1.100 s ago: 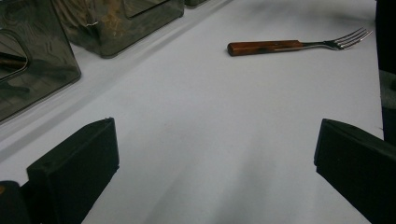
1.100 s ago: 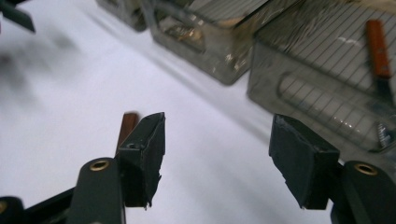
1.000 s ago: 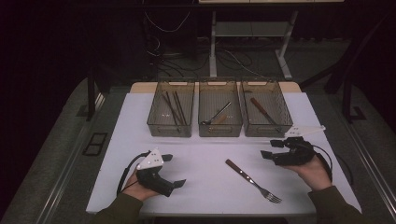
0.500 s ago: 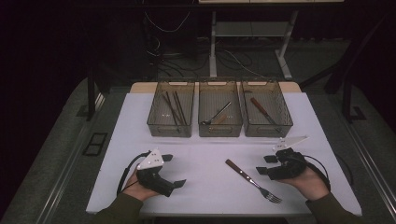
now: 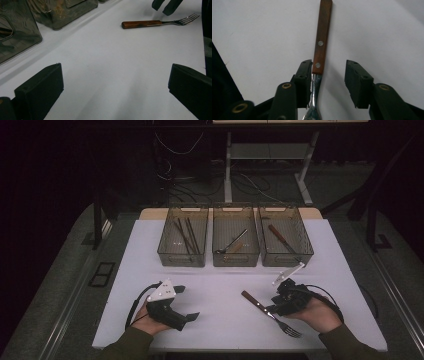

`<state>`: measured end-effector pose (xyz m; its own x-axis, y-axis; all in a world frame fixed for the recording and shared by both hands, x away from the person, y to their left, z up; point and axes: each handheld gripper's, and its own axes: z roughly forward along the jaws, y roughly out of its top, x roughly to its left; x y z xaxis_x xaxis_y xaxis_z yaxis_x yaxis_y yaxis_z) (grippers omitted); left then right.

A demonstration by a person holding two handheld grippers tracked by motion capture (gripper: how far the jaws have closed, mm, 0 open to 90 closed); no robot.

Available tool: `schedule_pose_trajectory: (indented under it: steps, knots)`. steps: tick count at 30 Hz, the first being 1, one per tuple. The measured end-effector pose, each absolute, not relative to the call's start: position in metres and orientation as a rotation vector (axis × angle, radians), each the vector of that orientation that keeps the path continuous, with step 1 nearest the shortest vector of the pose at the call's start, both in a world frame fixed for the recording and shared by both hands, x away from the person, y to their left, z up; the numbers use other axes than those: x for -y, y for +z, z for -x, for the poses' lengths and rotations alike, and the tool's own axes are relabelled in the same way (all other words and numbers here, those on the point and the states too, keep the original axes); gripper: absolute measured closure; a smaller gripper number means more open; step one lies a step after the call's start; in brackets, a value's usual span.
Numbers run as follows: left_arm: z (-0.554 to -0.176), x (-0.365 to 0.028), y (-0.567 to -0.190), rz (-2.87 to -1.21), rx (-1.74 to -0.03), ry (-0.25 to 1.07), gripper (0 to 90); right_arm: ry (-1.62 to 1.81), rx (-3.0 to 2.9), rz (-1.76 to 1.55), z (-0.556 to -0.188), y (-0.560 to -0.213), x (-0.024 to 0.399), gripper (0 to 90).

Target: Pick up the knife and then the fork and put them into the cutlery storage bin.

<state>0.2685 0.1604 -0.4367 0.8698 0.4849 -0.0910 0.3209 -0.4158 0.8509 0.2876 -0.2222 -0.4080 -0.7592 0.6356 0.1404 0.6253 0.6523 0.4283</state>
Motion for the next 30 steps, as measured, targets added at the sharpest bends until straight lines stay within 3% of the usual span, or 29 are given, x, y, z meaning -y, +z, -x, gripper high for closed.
schedule_pose_trajectory:
  steps: [30]
  knots:
    - [-0.268, -0.159, -0.437, -2.04, -0.581, 0.203, 0.0, 0.246, -2.934, -0.882, -0.297, -0.419, 0.169, 76.7]
